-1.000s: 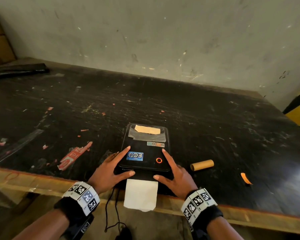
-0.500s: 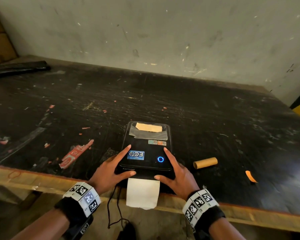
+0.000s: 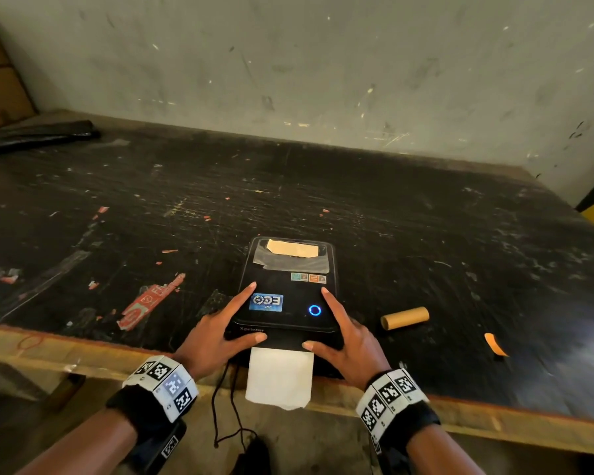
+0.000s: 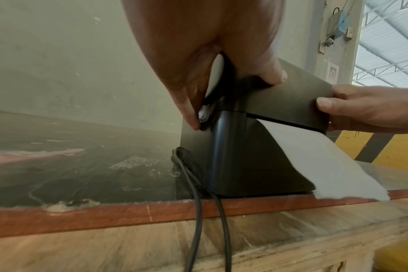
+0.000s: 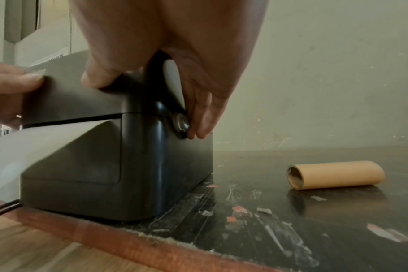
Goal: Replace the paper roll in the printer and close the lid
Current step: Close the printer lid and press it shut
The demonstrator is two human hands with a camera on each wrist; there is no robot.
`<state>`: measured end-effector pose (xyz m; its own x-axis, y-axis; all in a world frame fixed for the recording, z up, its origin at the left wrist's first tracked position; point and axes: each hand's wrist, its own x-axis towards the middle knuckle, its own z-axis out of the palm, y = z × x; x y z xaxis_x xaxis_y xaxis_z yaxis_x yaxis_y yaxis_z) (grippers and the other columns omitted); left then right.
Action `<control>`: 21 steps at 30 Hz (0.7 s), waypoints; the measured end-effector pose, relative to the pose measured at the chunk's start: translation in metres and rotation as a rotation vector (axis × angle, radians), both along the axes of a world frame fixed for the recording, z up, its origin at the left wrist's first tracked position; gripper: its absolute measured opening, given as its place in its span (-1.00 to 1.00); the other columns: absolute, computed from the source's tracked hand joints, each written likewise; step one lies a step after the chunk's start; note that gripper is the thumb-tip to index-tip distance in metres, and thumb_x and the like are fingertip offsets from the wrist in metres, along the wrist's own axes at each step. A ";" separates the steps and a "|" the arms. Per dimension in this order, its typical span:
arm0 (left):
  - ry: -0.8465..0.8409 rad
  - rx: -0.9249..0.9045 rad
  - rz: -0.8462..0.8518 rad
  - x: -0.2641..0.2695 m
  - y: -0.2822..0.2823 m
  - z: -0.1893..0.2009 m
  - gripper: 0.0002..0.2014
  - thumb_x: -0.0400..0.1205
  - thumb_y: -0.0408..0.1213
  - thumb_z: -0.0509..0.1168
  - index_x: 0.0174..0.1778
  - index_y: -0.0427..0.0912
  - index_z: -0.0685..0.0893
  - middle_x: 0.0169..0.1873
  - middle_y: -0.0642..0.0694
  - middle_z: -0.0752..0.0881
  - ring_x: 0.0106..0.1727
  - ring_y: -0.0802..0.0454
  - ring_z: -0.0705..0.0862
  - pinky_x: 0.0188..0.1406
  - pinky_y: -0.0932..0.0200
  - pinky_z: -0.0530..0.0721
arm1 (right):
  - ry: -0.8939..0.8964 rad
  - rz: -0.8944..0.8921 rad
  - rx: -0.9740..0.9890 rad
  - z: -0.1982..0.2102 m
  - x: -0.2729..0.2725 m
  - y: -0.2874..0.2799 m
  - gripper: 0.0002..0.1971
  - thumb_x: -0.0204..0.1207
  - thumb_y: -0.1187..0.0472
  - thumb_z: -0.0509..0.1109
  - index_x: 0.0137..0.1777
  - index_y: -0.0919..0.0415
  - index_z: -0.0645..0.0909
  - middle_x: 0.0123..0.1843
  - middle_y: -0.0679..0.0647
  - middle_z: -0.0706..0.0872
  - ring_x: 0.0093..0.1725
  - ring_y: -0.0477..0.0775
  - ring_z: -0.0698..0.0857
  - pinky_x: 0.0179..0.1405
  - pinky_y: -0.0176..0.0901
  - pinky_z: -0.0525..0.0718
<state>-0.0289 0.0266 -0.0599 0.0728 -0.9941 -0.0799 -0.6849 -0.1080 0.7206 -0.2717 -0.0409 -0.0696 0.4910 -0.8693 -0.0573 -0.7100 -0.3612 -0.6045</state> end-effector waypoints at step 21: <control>0.045 -0.016 -0.007 0.003 0.000 -0.002 -0.14 0.47 0.04 0.41 0.53 0.42 -0.04 0.59 -0.10 0.27 0.53 -0.05 0.37 0.49 -0.02 0.41 | -0.007 -0.003 0.010 -0.004 0.001 -0.003 -0.07 0.35 -0.33 0.37 0.37 -0.63 -0.38 0.53 0.14 0.45 0.38 0.17 0.57 0.28 0.22 0.63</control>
